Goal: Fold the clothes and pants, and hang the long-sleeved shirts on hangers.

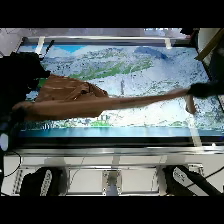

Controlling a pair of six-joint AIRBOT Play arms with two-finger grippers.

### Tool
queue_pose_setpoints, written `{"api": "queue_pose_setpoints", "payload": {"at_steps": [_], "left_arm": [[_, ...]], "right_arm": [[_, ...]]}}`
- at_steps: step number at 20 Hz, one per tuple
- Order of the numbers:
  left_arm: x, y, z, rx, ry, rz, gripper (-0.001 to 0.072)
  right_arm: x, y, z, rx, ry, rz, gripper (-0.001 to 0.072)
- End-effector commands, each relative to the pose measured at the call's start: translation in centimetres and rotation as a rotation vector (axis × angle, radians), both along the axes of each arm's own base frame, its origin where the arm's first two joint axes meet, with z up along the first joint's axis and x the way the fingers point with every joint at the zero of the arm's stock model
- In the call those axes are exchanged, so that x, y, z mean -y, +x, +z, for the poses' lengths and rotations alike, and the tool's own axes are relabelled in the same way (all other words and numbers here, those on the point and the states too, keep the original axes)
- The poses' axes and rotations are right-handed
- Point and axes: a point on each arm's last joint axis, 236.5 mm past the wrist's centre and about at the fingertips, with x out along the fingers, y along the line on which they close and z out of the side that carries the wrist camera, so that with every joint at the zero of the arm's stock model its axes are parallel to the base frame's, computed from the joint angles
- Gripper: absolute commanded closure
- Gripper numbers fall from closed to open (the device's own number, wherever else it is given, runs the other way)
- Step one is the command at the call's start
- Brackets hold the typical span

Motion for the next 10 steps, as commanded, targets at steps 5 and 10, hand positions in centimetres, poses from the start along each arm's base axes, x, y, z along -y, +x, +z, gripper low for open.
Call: {"api": "queue_pose_setpoints", "payload": {"at_steps": [5,10], "left_arm": [[-2.7,-9.6,-2.8,-0.083,0.086,0.198,0.0686],[-2.0,-9.2,-2.2,-0.050,0.055,0.186,0.0175]], "right_arm": [[-9.9,-16.9,-11.9,-0.482,0.258,0.159,0.0380],[-5.1,-13.0,-6.2,-0.351,0.103,0.089,0.0364]]}}
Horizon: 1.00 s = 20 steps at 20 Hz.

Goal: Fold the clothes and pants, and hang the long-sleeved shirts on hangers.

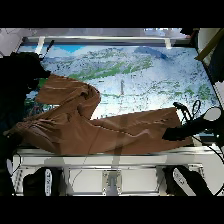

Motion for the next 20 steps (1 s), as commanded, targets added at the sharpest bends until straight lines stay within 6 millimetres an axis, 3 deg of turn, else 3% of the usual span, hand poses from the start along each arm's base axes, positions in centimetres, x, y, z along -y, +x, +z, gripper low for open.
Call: {"api": "queue_pose_setpoints", "payload": {"at_steps": [1,4,5,6,8,10,13,17,18,20], "left_arm": [[0.1,0.1,1.6,0.050,0.008,0.000,0.0175],[0.1,4.0,7.7,0.240,0.125,-0.103,0.0224],[-0.1,5.3,7.9,0.218,0.146,-0.137,0.0289],[-0.3,6.8,6.8,0.158,0.122,-0.154,0.0300],[-0.1,10.2,3.6,0.021,0.016,-0.199,0.0273],[-0.2,13.3,0.1,-0.114,-0.102,-0.211,0.0125],[-0.3,17.4,-3.6,-0.261,-0.191,-0.264,0.0110],[-2.7,16.9,-7.7,-0.493,-0.247,-0.226,0.0111],[-3.7,16.2,-8.0,-0.510,-0.256,-0.195,0.0111],[-6.0,13.0,-8.5,-0.545,-0.324,-0.085,0.0111]], "right_arm": [[2.9,3.1,4.2,0.135,-0.106,-0.046,0.0364],[3.3,13.3,10.6,0.571,-0.076,-0.197,0.0365],[2.9,15.6,11.9,0.658,-0.029,-0.239,0.0364],[2.4,17.0,12.1,0.676,0.019,-0.256,0.0364],[0.8,18.0,9.7,0.557,0.134,-0.263,0.0364],[-1.0,18.1,6.8,0.406,0.215,-0.233,0.0364],[-4.5,19.5,3.8,0.312,0.264,-0.154,0.0364],[-11.3,21.3,0.7,0.247,0.283,0.015,0.0363],[-12.5,21.8,0.3,0.242,0.285,0.038,0.0364],[-14.1,23.1,-0.1,0.241,0.289,0.051,0.0363]]}}
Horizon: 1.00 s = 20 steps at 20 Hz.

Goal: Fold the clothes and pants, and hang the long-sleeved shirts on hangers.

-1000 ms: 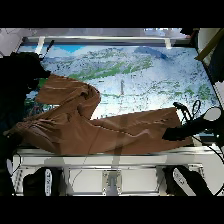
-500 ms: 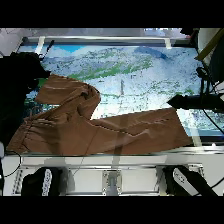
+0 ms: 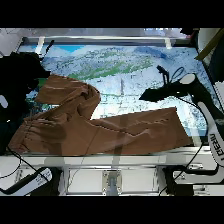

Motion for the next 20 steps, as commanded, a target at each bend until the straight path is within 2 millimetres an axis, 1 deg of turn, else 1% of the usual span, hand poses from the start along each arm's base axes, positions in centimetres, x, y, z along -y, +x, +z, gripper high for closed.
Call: {"api": "queue_pose_setpoints", "payload": {"at_steps": [1,2,3,5,7,9,11,12,15,18,19,20], "left_arm": [[-2.7,-4.5,-2.1,-0.136,-0.100,0.160,0.0111],[-3.0,-5.6,-2.4,-0.126,-0.165,0.222,0.0111],[-2.8,-5.6,-2.6,-0.084,-0.239,0.250,0.0111],[-2.3,-4.7,-3.2,-0.009,-0.356,0.283,0.0110],[-2.8,-4.0,-4.1,0.011,-0.364,0.280,0.0111],[-3.0,-2.5,-5.3,0.032,-0.361,0.249,0.0110],[-2.7,-0.8,-6.0,0.077,-0.380,0.234,0.0111],[-2.6,-0.2,-6.4,0.089,-0.390,0.229,0.0111],[-2.5,0.9,-7.6,0.117,-0.421,0.253,0.0111],[-1.7,2.3,-7.9,0.159,-0.465,0.213,0.0113],[-1.3,2.8,-7.9,0.175,-0.483,0.195,0.0153],[-1.0,3.1,-7.8,0.187,-0.496,0.187,0.0216]], "right_arm": [[-3.7,2.0,-1.2,-0.004,0.008,0.052,0.0364],[-4.1,2.4,-1.0,0.006,0.009,0.059,0.0364],[-4.3,2.7,-0.7,0.017,0.009,0.061,0.0364],[-4.6,3.2,-0.1,0.025,0.015,0.051,0.0364],[-4.9,3.3,0.4,0.029,0.020,0.053,0.0364],[-5.3,3.2,0.5,0.025,0.022,0.054,0.0364],[-5.7,2.9,0.5,0.021,0.020,0.060,0.0364],[-6.0,2.8,0.4,0.021,0.019,0.066,0.0365],[-6.7,2.4,0.4,0.018,0.018,0.082,0.0365],[-7.4,2.2,0.4,0.020,0.018,0.093,0.0366],[-7.4,2.2,0.4,0.024,0.016,0.092,0.0366],[-7.4,2.4,0.4,0.027,0.016,0.087,0.0366]]}}
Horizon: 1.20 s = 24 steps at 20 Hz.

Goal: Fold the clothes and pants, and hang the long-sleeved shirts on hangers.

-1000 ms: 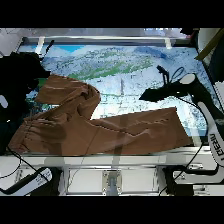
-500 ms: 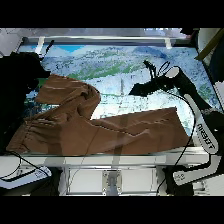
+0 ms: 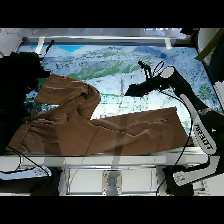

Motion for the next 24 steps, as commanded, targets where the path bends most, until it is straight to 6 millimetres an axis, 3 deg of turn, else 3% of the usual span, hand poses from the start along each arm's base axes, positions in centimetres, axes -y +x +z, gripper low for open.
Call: {"api": "queue_pose_setpoints", "payload": {"at_steps": [1,2,3,4,6,8,10,13,16,20,24], "left_arm": [[0.9,1.9,0.1,0.078,-0.043,-0.020,0.0234],[1.0,2.0,0.1,0.083,-0.045,-0.020,0.0284],[0.9,2.0,0.1,0.083,-0.042,-0.023,0.0522],[0.9,2.0,0.1,0.085,-0.032,-0.044,0.0677],[0.9,2.0,0.1,0.087,-0.022,-0.068,0.0684],[0.7,2.2,0.7,0.098,-0.011,-0.068,0.0684],[-0.1,3.1,2.7,0.142,0.032,-0.066,0.0684],[-2.0,4.6,7.7,0.253,0.147,-0.048,0.0685],[-2.8,5.0,12.4,0.343,0.238,-0.038,0.0685],[-2.4,4.6,14.6,0.374,0.264,-0.044,0.0685],[-2.3,4.5,15.3,0.386,0.274,-0.046,0.0685]], "right_arm": [[-0.3,0.3,0.0,0.004,0.001,-0.019,0.0366],[-0.3,0.4,0.0,0.003,0.002,-0.025,0.0366],[-0.3,0.5,0.1,0.007,0.002,-0.030,0.0366],[-0.3,0.7,0.1,0.012,0.002,-0.034,0.0367],[-0.2,1.7,0.2,0.043,0.002,-0.065,0.0367],[0.3,3.9,-0.1,0.087,-0.002,-0.138,0.0373],[-0.1,4.9,-1.9,0.049,0.006,-0.143,0.0372],[-3.4,4.9,-5.3,-0.078,0.073,-0.078,0.0372],[-7.8,7.1,-6.9,-0.097,0.153,-0.041,0.0371],[-12.2,9.9,-7.6,-0.100,0.232,-0.041,0.0372],[-14.5,8.3,-9.9,-0.187,0.272,-0.007,0.0374]]}}
